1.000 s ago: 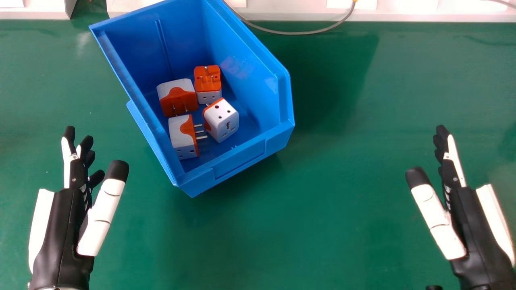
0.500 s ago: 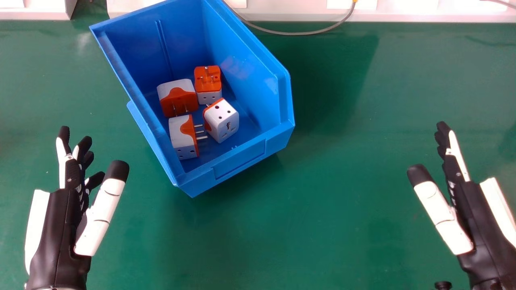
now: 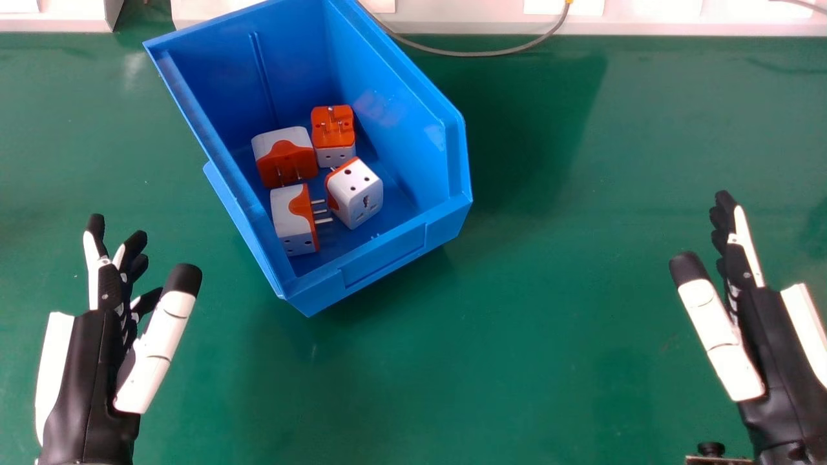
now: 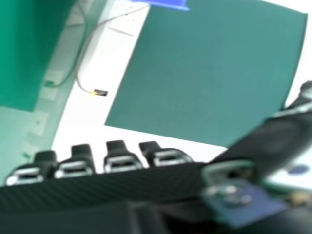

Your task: Pick all objects and put in blue box

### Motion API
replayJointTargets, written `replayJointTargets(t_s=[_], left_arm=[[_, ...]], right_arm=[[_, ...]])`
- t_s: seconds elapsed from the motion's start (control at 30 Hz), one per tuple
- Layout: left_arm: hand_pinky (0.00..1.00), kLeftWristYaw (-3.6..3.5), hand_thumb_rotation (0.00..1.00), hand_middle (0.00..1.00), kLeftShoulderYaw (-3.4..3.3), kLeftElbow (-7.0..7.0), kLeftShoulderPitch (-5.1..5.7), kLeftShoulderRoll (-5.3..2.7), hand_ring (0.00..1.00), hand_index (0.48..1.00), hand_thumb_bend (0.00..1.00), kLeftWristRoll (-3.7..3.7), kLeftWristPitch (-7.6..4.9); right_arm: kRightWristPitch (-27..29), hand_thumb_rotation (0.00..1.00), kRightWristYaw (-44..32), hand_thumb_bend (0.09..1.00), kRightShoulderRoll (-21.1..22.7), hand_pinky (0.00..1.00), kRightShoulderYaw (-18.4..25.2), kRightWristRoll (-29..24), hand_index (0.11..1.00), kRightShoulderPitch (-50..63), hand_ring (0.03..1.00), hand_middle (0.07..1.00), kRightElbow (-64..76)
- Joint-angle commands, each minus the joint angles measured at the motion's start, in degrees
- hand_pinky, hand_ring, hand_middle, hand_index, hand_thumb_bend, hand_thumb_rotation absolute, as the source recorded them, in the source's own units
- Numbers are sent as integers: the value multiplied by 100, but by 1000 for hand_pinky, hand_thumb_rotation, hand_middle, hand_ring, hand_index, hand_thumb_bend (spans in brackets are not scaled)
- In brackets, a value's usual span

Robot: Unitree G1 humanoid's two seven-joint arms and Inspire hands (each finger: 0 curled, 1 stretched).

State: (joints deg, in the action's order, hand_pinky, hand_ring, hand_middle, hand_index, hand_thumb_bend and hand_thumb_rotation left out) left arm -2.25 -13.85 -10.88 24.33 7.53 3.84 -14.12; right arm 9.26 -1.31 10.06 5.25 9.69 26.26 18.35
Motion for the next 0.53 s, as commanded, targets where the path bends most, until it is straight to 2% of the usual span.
replayJointTargets(t_s=[0.0,0.1,0.17,0.27,0.33,0.47,0.5], left_arm=[[832,61,819,948,-41,-2,-69,32,941,909,750,-36,7],[823,59,810,943,-76,-91,-37,43,936,903,756,-43,38],[814,41,803,938,-114,-117,-31,59,930,898,762,-86,42],[812,14,802,937,-162,-22,-65,66,929,898,763,-170,11],[807,5,834,933,-155,4,-72,50,920,896,757,-201,11],[803,-3,864,933,-122,-104,-38,26,915,894,750,-229,62],[802,-10,866,933,-119,-94,-43,28,915,894,750,-235,68]], right_arm=[[141,1000,74,363,-7,1000,68,20,1000,-40,1000,1000,106],[150,1000,92,352,-18,1000,81,46,1000,-31,1000,1000,162],[142,1000,111,351,-26,1000,79,68,1000,-63,1000,1000,153],[142,1000,135,351,-32,1000,84,82,1000,-122,1000,1000,90],[141,1000,121,364,-28,1000,106,58,1000,-118,1000,1000,89],[116,1000,84,381,-27,1000,129,24,1000,-114,1000,1000,129],[113,1000,74,382,-31,1000,125,19,1000,-111,1000,1000,145]])
